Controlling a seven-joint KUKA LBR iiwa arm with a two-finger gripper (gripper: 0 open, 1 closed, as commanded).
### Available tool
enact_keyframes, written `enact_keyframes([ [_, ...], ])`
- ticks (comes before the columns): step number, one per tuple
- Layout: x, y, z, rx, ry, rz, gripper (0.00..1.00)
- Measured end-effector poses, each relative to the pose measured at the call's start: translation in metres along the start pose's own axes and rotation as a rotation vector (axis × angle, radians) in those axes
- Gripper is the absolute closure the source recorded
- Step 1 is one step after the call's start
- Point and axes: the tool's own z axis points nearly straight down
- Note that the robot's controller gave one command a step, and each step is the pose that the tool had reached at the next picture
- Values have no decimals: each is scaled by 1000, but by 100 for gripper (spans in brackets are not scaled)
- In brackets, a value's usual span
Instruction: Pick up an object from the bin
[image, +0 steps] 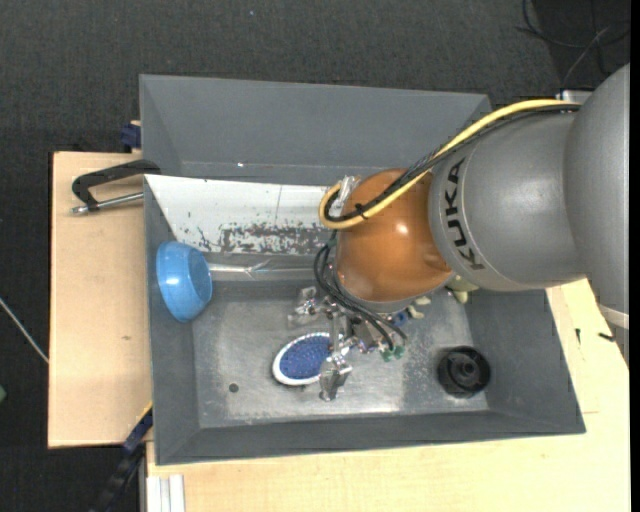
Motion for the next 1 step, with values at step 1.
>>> enact_keyframes([
  [1, 1, -6, 36, -1, -4, 115, 0],
])
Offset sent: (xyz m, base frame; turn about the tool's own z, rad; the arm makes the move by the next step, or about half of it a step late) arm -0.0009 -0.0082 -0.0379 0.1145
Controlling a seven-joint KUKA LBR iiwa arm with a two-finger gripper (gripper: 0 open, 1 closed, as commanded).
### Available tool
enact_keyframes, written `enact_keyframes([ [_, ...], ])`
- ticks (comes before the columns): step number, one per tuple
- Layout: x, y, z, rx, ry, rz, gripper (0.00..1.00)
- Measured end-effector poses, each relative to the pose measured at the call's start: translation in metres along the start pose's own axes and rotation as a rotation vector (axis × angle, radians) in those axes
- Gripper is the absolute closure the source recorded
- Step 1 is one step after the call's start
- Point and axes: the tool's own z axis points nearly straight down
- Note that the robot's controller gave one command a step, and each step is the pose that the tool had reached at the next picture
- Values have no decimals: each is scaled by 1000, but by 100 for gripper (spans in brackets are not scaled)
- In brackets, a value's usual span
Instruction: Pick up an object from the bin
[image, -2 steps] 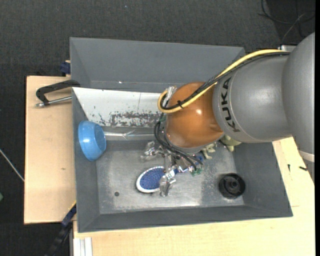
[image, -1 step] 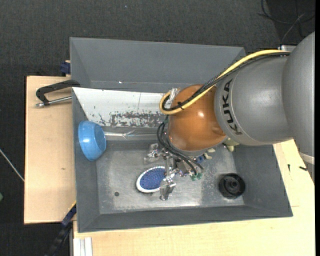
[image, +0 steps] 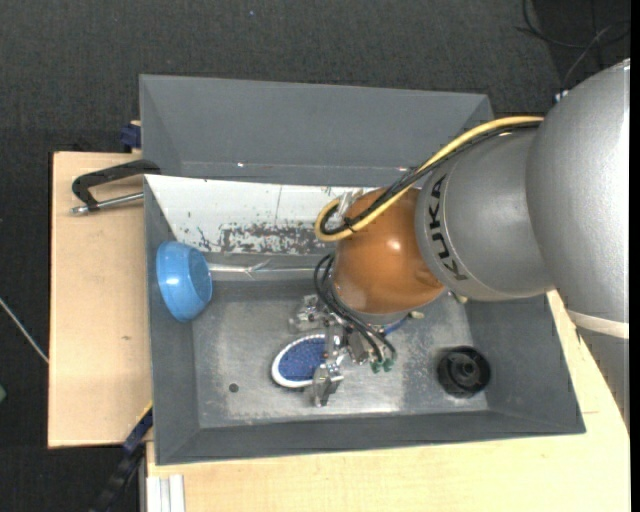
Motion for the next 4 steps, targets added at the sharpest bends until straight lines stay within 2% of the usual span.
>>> enact_keyframes([
  [1, -1, 1, -2, 1, 2, 0, 0],
  [2, -3, 1, -3, 0, -5, 1, 100],
  [4, -7, 3, -82, 2, -4, 2, 100],
])
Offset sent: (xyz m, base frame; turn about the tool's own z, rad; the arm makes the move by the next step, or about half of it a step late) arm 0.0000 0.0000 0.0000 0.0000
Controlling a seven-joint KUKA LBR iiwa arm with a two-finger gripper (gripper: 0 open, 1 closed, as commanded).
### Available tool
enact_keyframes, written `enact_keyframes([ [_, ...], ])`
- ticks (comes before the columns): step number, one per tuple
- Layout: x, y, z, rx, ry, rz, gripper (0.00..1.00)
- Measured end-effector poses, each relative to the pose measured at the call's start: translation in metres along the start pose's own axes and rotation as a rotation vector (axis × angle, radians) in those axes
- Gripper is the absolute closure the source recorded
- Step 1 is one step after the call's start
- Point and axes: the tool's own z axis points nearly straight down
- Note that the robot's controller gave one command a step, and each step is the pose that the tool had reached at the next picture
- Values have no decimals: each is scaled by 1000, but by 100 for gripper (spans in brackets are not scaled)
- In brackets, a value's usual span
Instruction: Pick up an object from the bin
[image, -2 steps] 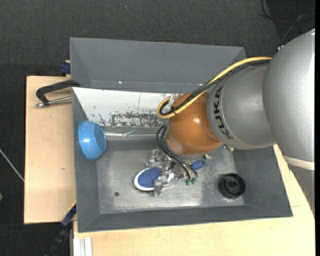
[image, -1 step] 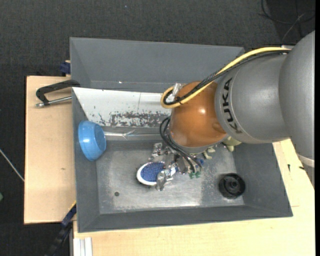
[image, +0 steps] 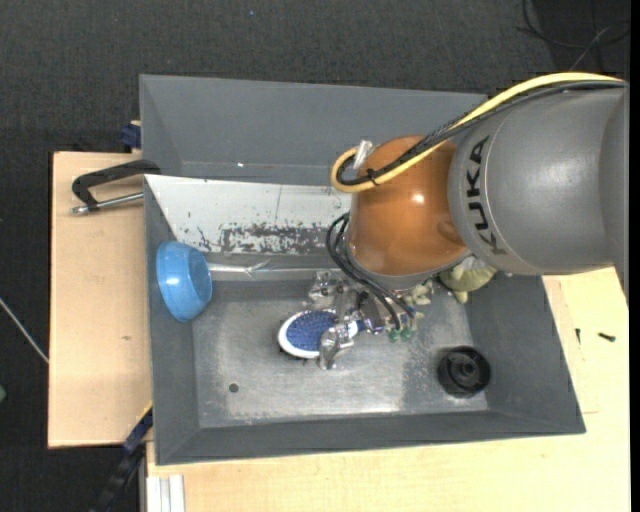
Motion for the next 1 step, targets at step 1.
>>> enact_keyframes([
  [1, -2, 1, -45, 0, -1, 0, 100],
])
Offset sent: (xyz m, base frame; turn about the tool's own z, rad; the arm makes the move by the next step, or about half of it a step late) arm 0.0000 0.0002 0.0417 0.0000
